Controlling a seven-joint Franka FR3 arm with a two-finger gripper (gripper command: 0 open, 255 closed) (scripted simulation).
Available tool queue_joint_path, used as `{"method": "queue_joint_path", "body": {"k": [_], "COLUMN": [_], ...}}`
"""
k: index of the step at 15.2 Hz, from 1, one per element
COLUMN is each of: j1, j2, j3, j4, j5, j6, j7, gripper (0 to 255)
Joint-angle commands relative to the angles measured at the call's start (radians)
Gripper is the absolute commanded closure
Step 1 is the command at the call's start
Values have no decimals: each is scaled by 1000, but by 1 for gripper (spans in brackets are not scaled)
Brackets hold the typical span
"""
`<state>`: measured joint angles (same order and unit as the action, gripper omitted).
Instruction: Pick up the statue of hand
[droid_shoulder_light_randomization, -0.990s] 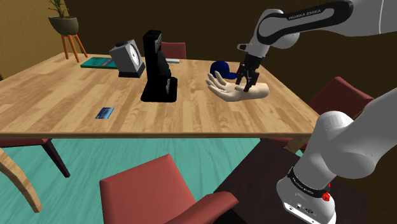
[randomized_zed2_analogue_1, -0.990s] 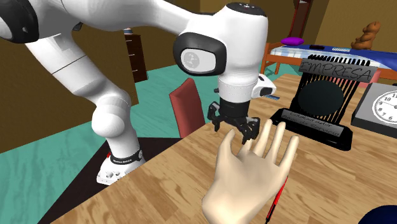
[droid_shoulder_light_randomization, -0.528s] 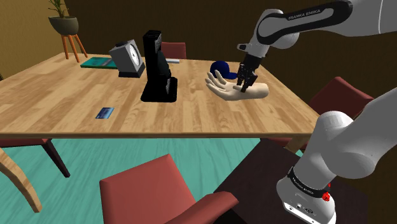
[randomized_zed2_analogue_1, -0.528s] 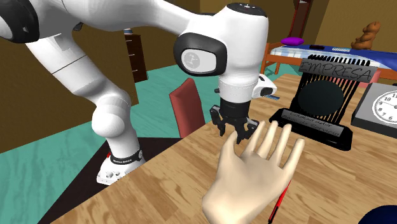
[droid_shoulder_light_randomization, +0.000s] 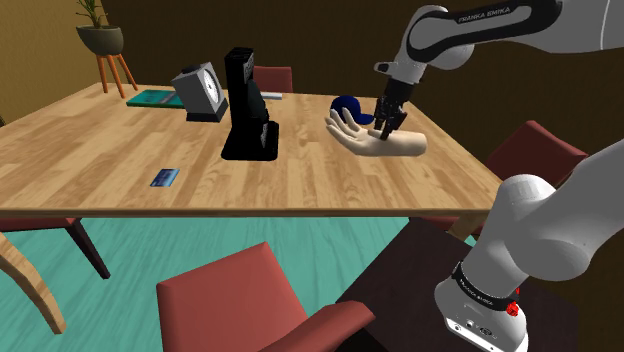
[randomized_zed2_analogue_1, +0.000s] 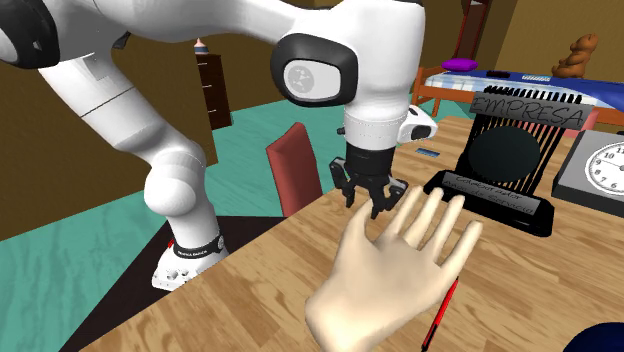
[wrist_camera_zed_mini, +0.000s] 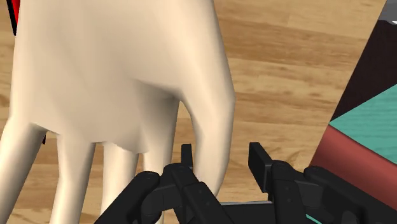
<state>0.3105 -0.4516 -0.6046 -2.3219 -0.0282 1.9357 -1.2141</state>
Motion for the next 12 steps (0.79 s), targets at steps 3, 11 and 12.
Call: {"method": "queue_joint_path", "body": {"k": [3,11,12], "j1": [0,4,4], "j2": [-12,-20,-20], "j3": [13,30,30], "j4": [47,135,135], "j5": [-1,2,2], "j6": [-56,-151,-151], "j7": [14,31,31], "gripper": [255,255,255]}}
